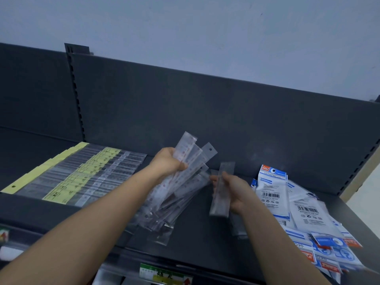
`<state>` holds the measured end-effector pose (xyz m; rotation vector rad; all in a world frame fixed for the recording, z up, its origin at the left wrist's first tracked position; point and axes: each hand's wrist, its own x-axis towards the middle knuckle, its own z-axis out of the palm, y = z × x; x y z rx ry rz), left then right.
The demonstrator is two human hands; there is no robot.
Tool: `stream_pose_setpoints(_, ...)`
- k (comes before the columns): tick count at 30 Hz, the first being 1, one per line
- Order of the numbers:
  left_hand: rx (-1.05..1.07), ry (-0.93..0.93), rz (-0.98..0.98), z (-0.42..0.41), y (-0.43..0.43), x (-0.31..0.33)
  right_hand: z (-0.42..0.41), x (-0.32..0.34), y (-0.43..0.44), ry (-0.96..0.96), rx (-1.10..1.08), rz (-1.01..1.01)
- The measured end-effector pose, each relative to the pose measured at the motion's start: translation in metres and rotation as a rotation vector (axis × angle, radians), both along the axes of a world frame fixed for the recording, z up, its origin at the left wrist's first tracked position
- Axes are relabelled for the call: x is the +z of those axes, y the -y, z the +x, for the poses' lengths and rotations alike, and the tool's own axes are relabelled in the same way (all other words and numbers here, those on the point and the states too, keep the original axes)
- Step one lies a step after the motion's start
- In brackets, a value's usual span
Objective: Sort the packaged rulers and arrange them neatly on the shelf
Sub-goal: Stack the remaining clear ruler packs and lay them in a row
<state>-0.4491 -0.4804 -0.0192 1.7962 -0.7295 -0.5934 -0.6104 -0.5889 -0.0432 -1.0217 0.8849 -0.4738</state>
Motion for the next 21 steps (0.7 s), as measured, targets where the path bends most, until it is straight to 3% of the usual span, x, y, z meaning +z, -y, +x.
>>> stream_pose_setpoints(3,-0.005,-0.076,-0.047,-0.001,0.000,0.003,-0.005,-0.010,0.005,-0.328,0.006,-0.428)
stream_pose_setpoints(7,-0.038,-0.200,-0.096,-0.007,-0.001,0.006,-0.012,-0.019,0.004,-0.656,0.095,-0.792)
stream_pose_setpoints(10,-0.067,-0.254,-0.120,-0.012,0.001,0.006,-0.008,-0.018,0.000,-0.734,0.039,-1.103)
stream_pose_setpoints(12,-0.079,-0.273,-0.137,-0.016,0.002,0.007,-0.004,-0.010,-0.006,-0.467,-0.067,-1.030)
stream_pose_setpoints(15,-0.111,-0.335,-0.180,-0.021,0.005,0.006,0.002,0.007,-0.019,-0.036,0.023,-0.561)
stream_pose_setpoints(18,-0.147,-0.390,-0.231,-0.024,0.007,0.006,0.000,0.017,-0.026,0.081,0.022,-0.465)
stream_pose_setpoints(21,-0.182,-0.426,-0.261,-0.022,0.006,0.011,0.001,0.014,-0.017,0.039,-0.077,-0.453)
